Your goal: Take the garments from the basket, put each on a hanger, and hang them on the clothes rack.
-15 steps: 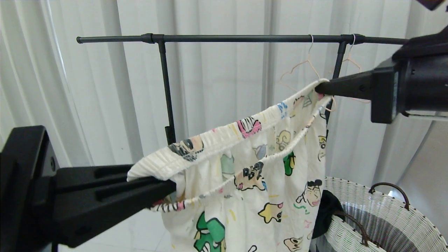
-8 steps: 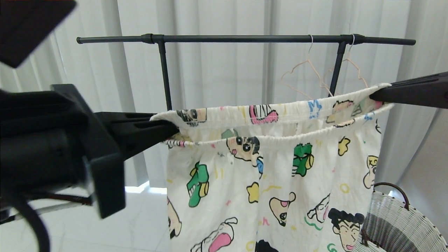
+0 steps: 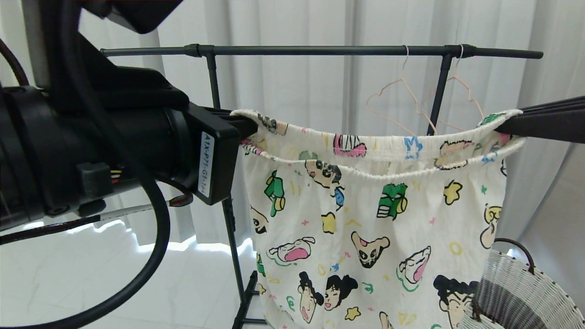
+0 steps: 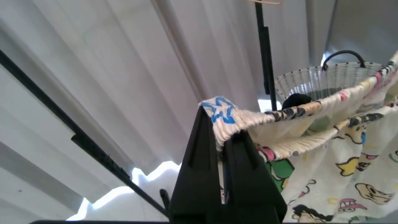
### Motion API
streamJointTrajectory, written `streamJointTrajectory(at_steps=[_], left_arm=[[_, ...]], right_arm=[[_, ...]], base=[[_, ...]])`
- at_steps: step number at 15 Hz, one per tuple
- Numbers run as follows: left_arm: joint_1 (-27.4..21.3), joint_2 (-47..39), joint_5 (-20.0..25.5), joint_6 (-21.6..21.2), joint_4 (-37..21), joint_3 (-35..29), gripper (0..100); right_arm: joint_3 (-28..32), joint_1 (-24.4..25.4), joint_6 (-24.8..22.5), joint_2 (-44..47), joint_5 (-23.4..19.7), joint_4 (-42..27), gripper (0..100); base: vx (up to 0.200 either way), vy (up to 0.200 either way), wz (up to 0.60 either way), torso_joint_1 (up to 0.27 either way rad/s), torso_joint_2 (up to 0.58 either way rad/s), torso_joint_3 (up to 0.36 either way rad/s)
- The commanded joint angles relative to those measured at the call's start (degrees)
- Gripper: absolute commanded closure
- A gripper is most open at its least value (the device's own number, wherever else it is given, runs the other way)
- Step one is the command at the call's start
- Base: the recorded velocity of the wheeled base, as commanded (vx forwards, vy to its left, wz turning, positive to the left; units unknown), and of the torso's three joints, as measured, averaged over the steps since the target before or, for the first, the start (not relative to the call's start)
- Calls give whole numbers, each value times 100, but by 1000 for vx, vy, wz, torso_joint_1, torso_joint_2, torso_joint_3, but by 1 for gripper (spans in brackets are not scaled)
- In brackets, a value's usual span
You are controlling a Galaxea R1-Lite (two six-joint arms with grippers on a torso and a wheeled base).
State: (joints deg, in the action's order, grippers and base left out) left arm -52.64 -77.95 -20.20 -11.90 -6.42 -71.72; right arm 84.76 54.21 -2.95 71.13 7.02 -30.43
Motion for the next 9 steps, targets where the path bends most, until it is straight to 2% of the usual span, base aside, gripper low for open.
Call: streamJointTrajectory(at_steps=[1, 3, 7, 9], left_arm=[[17, -54, -19, 3, 1, -18, 100], [157, -72, -28, 3, 1, -18, 100], [773, -54, -107, 21, 1, 17, 100], [1265, 227, -89, 38, 1, 211, 100]], right_arm=[[-3, 2, -4, 15, 10, -69, 0], [-56, 2, -48, -91, 10, -262, 0], [-680, -77, -259, -618, 45, -297, 0], [-847, -684, -267, -873, 616, -613, 0]], base=[[0, 0, 0, 0, 0, 0], [0, 0, 0, 0, 0, 0], [0, 0, 0, 0, 0, 0], [0, 0, 0, 0, 0, 0]])
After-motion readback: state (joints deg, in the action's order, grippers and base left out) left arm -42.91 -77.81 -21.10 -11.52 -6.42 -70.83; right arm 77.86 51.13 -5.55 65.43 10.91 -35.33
